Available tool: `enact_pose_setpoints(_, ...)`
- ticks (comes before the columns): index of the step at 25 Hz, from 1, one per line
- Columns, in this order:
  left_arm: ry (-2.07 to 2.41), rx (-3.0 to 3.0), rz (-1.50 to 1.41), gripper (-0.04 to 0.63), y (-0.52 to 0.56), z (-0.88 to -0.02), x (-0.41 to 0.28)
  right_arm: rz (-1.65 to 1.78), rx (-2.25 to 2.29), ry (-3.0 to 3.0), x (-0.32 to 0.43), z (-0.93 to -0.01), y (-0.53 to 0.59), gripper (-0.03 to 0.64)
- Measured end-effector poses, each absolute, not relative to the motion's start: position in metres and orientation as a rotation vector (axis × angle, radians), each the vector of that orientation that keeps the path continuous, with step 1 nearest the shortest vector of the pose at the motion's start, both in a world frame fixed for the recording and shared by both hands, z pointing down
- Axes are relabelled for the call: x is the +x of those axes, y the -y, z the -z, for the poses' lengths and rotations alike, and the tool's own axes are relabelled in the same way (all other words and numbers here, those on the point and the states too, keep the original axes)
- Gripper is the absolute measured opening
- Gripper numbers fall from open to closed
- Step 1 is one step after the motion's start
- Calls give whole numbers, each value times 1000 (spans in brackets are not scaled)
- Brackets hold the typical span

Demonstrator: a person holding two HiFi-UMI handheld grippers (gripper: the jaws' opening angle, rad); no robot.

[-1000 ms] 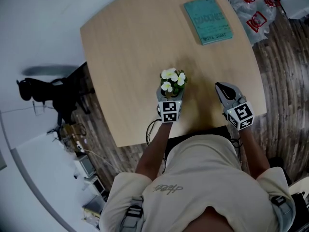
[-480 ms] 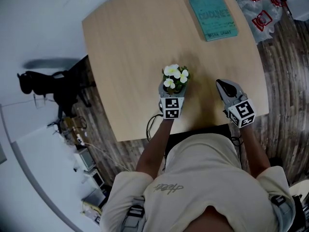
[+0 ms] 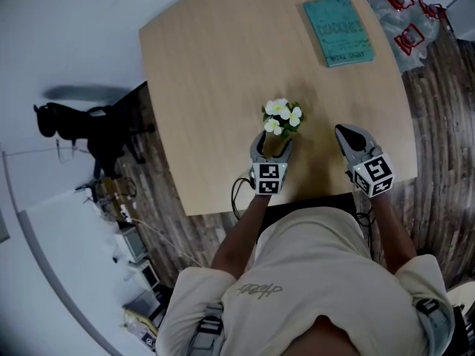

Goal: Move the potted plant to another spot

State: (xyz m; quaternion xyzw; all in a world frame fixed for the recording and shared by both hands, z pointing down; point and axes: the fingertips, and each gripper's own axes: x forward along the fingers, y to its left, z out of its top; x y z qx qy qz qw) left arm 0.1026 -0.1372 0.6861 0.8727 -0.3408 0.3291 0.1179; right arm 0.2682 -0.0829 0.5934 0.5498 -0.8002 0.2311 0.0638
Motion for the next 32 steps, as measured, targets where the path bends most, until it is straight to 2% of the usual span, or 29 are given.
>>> enact_pose_setpoints(14,1065,2589,-794,336,135,-630,47,-641,1714,2408,225,-569,94,3)
enact_pose_setpoints(21,1145,2600,-713,283,137,-599,12,-568,1721,2411,206,-551,98,3)
enact_pose_setpoints(26,1245,2571,-600,187,145,-567,-10,-519,1709,2424,196,-537,101,3)
enact_pose_setpoints(29,1290,2565,-546,166,150,-553,-24,-472,1707,2448,188,-522,106,3)
enact_pose_setpoints(32,1331,2550,-499,101,154,-539,-35,-398,1724,2480,181,-500,109,3)
